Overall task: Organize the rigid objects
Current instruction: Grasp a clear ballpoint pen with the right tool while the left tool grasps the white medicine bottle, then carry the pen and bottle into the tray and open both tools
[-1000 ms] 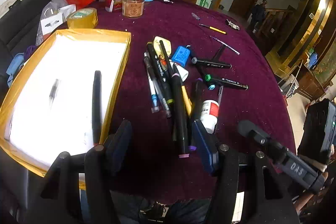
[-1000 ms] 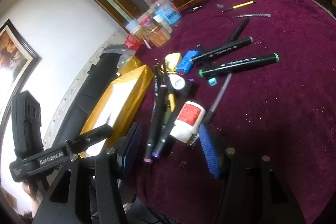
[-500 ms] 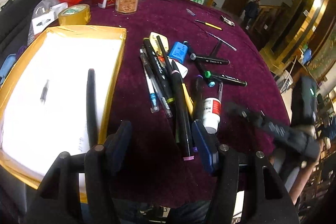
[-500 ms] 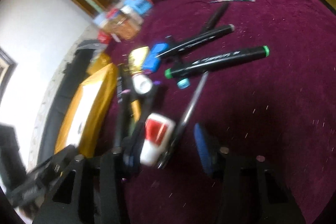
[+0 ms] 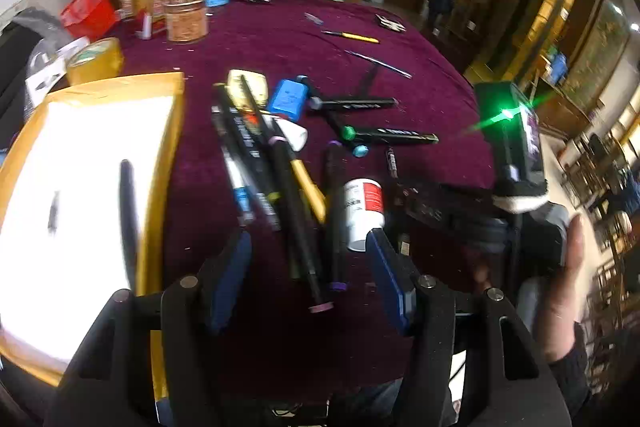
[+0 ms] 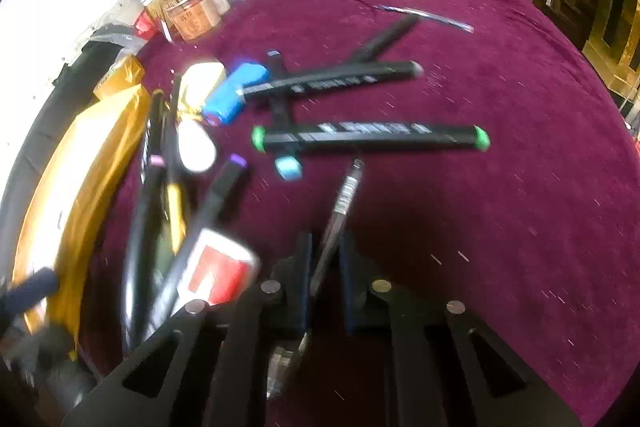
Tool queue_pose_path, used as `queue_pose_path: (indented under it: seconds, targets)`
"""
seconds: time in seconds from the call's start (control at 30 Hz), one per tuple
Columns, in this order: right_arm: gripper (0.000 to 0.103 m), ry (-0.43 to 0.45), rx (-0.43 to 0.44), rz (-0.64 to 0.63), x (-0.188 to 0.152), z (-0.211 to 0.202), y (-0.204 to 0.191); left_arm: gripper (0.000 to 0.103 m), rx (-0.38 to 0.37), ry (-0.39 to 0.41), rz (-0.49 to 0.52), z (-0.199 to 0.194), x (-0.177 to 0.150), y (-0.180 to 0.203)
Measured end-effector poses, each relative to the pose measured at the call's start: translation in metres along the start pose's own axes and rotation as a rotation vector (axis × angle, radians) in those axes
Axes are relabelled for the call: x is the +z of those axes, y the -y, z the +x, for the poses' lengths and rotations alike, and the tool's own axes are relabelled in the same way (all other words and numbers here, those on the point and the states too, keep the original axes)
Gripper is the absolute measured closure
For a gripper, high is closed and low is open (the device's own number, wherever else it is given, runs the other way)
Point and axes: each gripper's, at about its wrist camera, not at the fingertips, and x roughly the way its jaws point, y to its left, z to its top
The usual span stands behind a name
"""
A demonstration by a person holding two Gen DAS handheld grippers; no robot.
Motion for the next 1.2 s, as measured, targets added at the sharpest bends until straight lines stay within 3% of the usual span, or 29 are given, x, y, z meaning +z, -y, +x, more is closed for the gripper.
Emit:
queue_pose_path:
  seconds: [0.13,0.33,0.5,0.7,0.87,1.0,1.2]
  targets:
    - [0.095,0.007,-0.018,0.027,-0.018,-0.018,0.024,0.045,-0.054,-0.023,0.04,0.009,0.007,0.014]
    - [0.095,0.058,0.038,0.031,-0.034,-0.028,0.034,0.047,-0.114,-0.07,0.1,0.04,0.021,0.046]
    - [0.095,0.064,0.114,0.069,-0.046,-0.035,0.048,0.067,-0.085,-0.136,0.141,0.073,0.026,0.066]
    - [0.095,0.083,0.137,0.064,-0.053,-0.037,0.048,0.069,-0.056,-0.221,0.149,0.1,0.013,0.075]
    - [0.095,0.1,0.12,0.026,-0.056,-0.038,0.044,0.071,-0.037,-0.19,0.135,0.092,0.006,0.074]
    - [0.095,0.115,0.143,0.07,-0.058,-0.042,0.048,0.071,-0.054,-0.132,0.115,0.065,0.0,0.067]
    - [0.095,0.177,0.273,0.024,-0.058,-0.066,0.008,0.071,-0.152,-0.076,-0.033,0.006,0.0,0.028]
